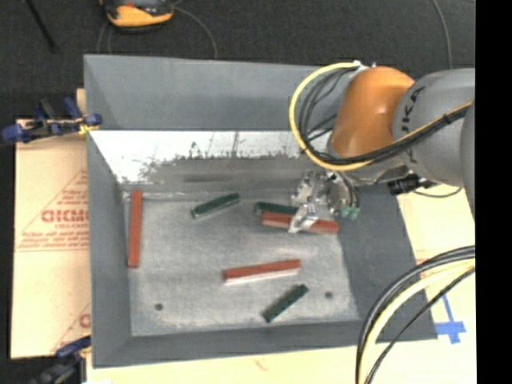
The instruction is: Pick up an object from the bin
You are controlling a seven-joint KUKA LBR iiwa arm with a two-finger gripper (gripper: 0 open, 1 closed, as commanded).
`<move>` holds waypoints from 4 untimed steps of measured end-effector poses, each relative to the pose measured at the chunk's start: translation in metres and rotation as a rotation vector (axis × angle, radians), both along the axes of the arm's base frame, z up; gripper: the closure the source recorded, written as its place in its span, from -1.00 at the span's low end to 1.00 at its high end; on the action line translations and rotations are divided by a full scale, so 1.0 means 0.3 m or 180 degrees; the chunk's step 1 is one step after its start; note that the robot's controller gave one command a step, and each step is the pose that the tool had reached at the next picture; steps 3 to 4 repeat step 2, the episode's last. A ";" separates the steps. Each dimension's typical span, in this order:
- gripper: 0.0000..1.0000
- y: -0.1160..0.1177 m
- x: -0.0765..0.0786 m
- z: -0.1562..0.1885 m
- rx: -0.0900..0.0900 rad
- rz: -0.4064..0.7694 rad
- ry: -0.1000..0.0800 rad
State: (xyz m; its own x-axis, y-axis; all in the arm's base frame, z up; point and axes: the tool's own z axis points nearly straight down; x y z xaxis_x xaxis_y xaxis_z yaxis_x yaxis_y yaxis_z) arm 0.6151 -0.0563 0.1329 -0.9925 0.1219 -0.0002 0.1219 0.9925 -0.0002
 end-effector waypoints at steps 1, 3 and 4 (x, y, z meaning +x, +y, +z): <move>1.00 -0.001 0.005 0.051 -0.0002 0.0002 -0.0020; 1.00 -0.001 0.003 0.084 -0.0001 0.0005 -0.0011; 1.00 -0.001 0.003 0.084 -0.0001 0.0005 -0.0011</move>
Offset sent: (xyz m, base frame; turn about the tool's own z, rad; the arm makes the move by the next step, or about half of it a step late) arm 0.0000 -0.0001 0.0602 0.0000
